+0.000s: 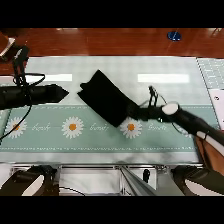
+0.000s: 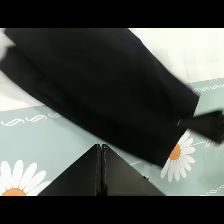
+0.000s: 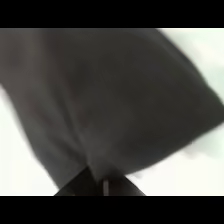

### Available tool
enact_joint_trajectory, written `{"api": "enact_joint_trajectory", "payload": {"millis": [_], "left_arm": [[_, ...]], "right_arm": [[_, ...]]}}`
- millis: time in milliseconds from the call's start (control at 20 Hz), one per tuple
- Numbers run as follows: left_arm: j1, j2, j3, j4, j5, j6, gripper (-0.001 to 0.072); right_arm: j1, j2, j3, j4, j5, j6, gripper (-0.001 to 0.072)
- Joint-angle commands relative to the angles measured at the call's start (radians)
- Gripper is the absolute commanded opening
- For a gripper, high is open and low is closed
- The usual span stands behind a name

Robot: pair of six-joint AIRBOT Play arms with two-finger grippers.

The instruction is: Fold the shirts.

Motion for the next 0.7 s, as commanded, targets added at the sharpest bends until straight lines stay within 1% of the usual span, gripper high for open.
{"api": "enact_joint_trajectory", "payload": {"millis": [0,50,200,350,450,650], "left_arm": [[-0.001,0.000,-0.013,-0.002,0.000,0.000,0.0026],[-0.001,0.000,-0.024,-0.002,0.000,0.000,0.0026],[-0.001,0.000,-0.069,-0.002,0.001,0.000,0.0026],[-0.001,0.000,-0.100,-0.005,0.001,-0.001,0.0026],[-0.001,0.000,-0.102,-0.021,0.007,0.000,0.0026],[-0.001,0.000,-0.102,-0.047,0.011,0.000,0.0026]], "right_arm": [[-0.030,0.003,0.294,-0.237,0.199,0.021,0.0022],[-0.040,0.013,0.397,-0.326,0.275,0.054,0.0022],[-0.077,0.034,0.665,-0.513,0.498,0.095,0.0022],[-0.145,0.076,0.845,-0.648,0.612,0.120,0.0022],[-0.237,0.109,0.921,-0.703,0.642,0.138,0.0022],[-0.475,0.156,1.008,-0.712,0.743,0.139,0.0022]]}}
